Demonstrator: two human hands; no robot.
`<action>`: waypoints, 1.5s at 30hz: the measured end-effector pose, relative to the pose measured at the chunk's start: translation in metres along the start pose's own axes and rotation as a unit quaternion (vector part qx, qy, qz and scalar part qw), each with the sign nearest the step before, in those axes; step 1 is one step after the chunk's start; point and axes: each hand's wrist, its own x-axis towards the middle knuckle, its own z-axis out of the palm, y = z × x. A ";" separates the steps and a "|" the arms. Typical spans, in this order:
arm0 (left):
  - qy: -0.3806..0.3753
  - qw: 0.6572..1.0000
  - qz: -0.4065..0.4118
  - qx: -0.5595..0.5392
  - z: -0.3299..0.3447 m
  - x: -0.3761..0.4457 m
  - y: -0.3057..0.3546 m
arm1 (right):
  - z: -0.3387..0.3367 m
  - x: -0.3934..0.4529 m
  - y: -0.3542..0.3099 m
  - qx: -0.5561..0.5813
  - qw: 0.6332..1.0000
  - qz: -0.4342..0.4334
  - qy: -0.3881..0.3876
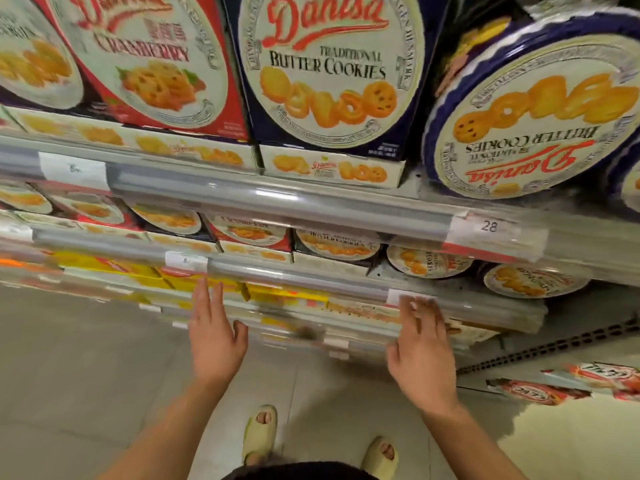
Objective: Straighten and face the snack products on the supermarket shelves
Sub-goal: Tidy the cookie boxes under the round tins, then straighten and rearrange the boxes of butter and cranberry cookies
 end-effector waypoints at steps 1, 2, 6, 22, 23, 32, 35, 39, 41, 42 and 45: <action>-0.004 1.000 0.017 0.015 -0.005 0.007 -0.012 | 0.001 0.002 -0.008 0.004 1.000 0.020 0.000; -0.008 0.999 0.031 0.023 -0.010 0.014 -0.024 | 0.002 0.003 -0.016 0.016 0.999 0.036 0.004; -0.028 0.997 0.059 0.030 -0.028 0.047 -0.060 | 0.001 0.007 -0.049 0.104 0.987 0.121 0.030; -0.040 0.991 0.129 0.024 -0.048 0.069 -0.095 | -0.095 0.027 -0.215 0.038 0.961 -0.104 0.252; -0.047 0.990 0.132 0.032 -0.050 0.071 -0.098 | -0.098 0.031 -0.225 0.030 0.961 -0.103 0.256; -0.088 0.983 0.150 0.067 -0.058 0.075 -0.108 | -0.100 0.086 -0.252 -0.068 0.974 -0.048 0.209; -0.098 0.983 0.143 0.065 -0.058 0.075 -0.109 | -0.096 0.093 -0.256 -0.057 0.975 -0.046 0.208; -0.105 0.982 0.138 0.068 -0.058 0.076 -0.109 | -0.087 0.083 -0.251 -0.049 0.956 -0.092 0.272; -0.107 0.981 0.142 0.076 -0.057 0.076 -0.109 | -0.087 0.079 -0.244 -0.037 0.943 -0.123 0.306; -0.108 0.981 0.144 0.078 -0.057 0.076 -0.109 | -0.087 0.077 -0.241 -0.033 0.937 -0.136 0.321; -0.105 0.981 0.142 0.077 -0.056 0.075 -0.107 | -0.089 0.071 -0.232 -0.025 0.920 -0.180 0.347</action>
